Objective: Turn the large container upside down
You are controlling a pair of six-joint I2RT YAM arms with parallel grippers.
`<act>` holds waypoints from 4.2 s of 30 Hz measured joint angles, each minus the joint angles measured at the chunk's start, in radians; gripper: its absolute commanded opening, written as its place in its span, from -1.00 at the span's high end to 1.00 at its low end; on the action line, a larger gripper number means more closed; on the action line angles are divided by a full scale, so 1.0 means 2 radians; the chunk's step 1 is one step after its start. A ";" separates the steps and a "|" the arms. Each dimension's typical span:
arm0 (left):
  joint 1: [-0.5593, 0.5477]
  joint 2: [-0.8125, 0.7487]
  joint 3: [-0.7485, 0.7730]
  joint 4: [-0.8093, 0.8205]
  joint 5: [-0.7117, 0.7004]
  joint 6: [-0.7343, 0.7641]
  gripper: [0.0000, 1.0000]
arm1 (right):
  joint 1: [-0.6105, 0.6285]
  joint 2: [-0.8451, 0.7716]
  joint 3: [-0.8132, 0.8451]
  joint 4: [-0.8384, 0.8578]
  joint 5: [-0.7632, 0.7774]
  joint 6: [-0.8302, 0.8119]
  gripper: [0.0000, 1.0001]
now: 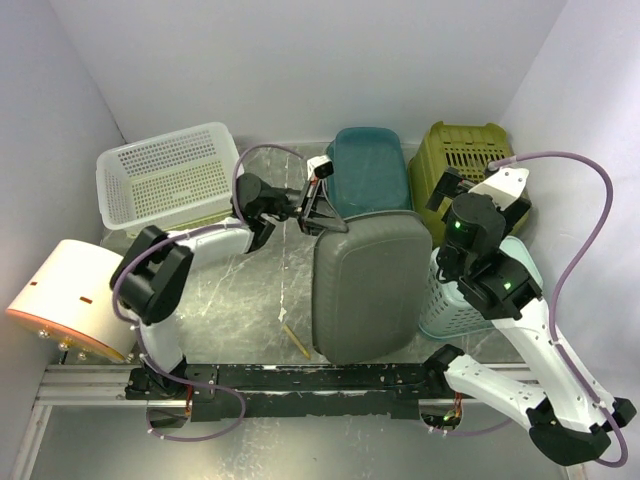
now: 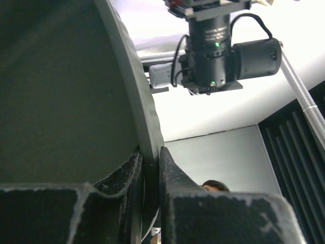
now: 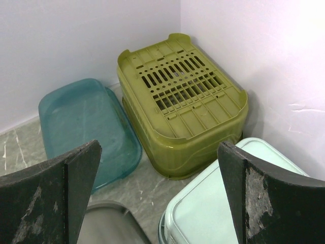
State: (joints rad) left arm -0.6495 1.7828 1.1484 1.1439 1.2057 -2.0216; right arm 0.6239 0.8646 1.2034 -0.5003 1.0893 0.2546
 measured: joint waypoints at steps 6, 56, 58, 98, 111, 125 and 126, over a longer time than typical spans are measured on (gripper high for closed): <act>0.000 0.068 -0.002 0.085 -0.011 -0.026 0.87 | 0.000 -0.007 0.000 -0.014 0.001 0.014 -1.00; 0.100 0.270 0.348 -0.671 0.000 0.572 -0.98 | 0.000 0.047 -0.076 -0.046 -0.259 0.164 -1.00; 0.100 0.266 0.348 -0.729 -0.021 0.619 -0.98 | 0.000 0.057 -0.091 -0.031 -0.299 0.172 -1.00; -0.007 0.114 0.292 -0.837 -0.399 0.897 -0.98 | 0.000 0.038 -0.133 0.061 -0.360 0.169 -1.00; -0.013 0.037 0.234 -0.755 -0.522 0.862 -0.98 | 0.000 0.030 -0.102 0.058 -0.350 0.167 -1.00; -0.120 -0.155 -0.052 -0.783 -0.560 0.718 -0.98 | 0.000 0.060 -0.093 0.022 -0.318 0.178 -1.00; -0.128 -0.158 -0.065 -0.784 -0.562 0.708 -0.98 | 0.000 0.062 -0.092 0.017 -0.320 0.179 -1.00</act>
State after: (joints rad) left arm -0.9062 1.4670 1.0183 -0.4248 0.0807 -0.6060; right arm 0.6235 0.9886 1.0195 -0.4671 0.4496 0.6136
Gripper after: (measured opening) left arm 0.991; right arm 0.999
